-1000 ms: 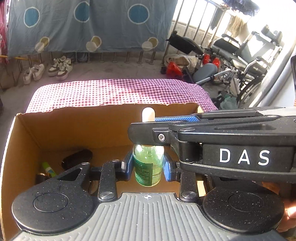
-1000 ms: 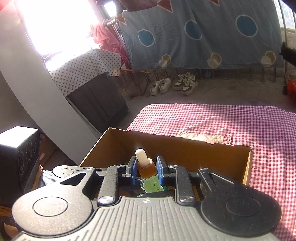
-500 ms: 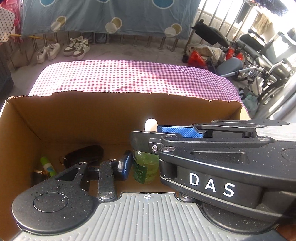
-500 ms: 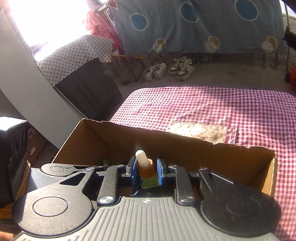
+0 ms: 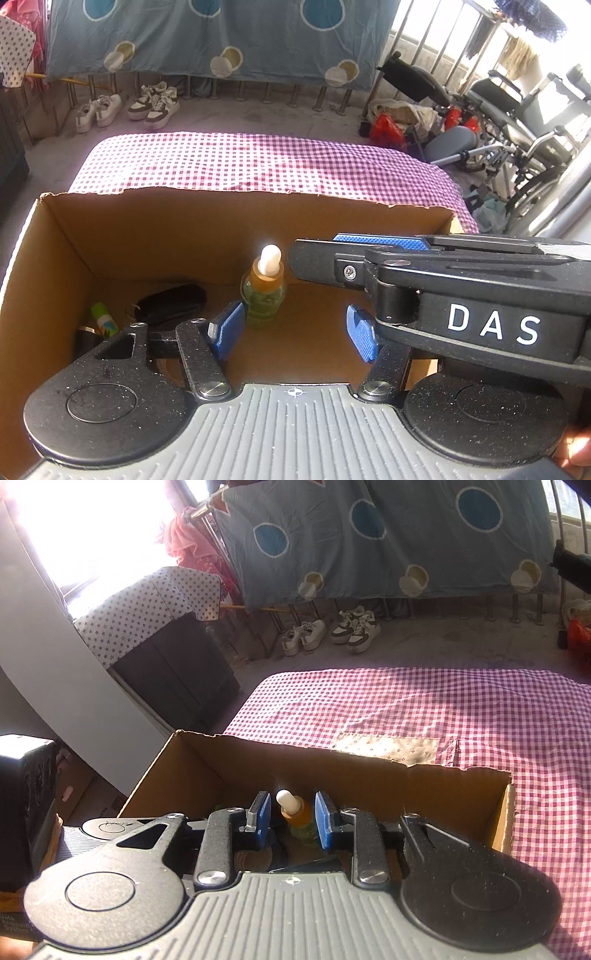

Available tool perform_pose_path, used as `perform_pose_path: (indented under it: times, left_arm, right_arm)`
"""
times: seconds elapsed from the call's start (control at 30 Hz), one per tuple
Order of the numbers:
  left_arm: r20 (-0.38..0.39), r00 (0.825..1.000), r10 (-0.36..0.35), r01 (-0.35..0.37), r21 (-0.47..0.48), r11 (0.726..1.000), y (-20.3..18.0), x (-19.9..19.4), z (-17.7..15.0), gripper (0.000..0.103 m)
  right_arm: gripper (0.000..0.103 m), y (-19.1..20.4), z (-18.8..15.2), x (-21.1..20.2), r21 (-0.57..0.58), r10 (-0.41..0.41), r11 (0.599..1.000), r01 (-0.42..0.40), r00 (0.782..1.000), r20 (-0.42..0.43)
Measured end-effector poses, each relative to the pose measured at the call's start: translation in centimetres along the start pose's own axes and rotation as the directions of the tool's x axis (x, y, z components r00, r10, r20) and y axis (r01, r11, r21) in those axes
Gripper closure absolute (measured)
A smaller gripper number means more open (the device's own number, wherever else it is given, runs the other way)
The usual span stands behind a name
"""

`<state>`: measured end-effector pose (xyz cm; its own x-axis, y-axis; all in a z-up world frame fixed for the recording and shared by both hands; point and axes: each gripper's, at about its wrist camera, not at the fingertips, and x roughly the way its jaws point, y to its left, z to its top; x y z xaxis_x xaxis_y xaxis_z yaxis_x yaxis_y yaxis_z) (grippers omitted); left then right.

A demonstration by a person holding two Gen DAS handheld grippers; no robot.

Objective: Organize rigid objects
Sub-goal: 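Lift the green dropper bottle into the box and open the right tool, then move the right tool to the gold-lidded jar and close on its lid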

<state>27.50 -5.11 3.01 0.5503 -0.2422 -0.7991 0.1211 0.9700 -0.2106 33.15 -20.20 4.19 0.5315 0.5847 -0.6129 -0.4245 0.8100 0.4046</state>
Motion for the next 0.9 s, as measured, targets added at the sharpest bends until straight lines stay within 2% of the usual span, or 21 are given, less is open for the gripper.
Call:
perform_pose_path:
  times: [0.17, 0.27, 0.33, 0.53, 0.6, 0.67, 0.73, 0.9]
  left_arm:
    - [0.036, 0.998, -0.045, 0.045, 0.013, 0.999, -0.3, -3.3, -1.1, 0.032]
    - [0.078, 0.993, -0.086, 0.081, 0.061, 0.995, -0.5, -6.5, -2.5, 0.024]
    - [0.108, 0.988, -0.11, 0.1, 0.099, 0.99, -0.6, -8.6, -3.6, 0.02]
    - [0.18, 0.964, -0.193, 0.157, 0.198, 0.968, -0.5, -14.2, -8.8, 0.005]
    - [0.181, 0.96, -0.215, 0.172, 0.226, 0.959, -0.4, -15.0, -11.3, 0.004]
    - [0.164, 0.961, -0.225, 0.18, 0.248, 0.952, -0.3, -15.0, -13.3, 0.004]
    - [0.145, 0.964, -0.221, 0.177, 0.269, 0.947, -0.3, -14.5, -15.1, 0.004]
    - [0.104, 0.97, -0.219, 0.18, 0.295, 0.938, -1.0, -12.1, -18.5, 0.004]
  right_arm:
    - [0.074, 0.4, -1.5, -6.0, 0.054, 0.025, 0.998, -0.03, 0.996, 0.082]
    - [0.067, 0.6, -3.8, -10.4, 0.098, 0.074, 0.991, -0.089, 0.986, 0.147]
    - [0.062, 1.1, -5.9, -13.7, 0.101, 0.088, 0.989, -0.111, 0.975, 0.203]
    - [0.062, 2.7, -13.5, -21.3, 0.14, 0.156, 0.967, -0.213, 0.929, 0.337]
    - [0.062, 3.0, -15.8, -22.2, 0.168, 0.167, 0.956, -0.239, 0.919, 0.358]
    - [0.062, 3.3, -17.9, -22.4, 0.202, 0.164, 0.947, -0.249, 0.918, 0.362]
    - [0.062, 3.5, -20.0, -21.8, 0.246, 0.146, 0.939, -0.239, 0.927, 0.345]
    - [0.062, 3.3, -22.4, -17.9, 0.335, 0.123, 0.917, -0.215, 0.953, 0.276]
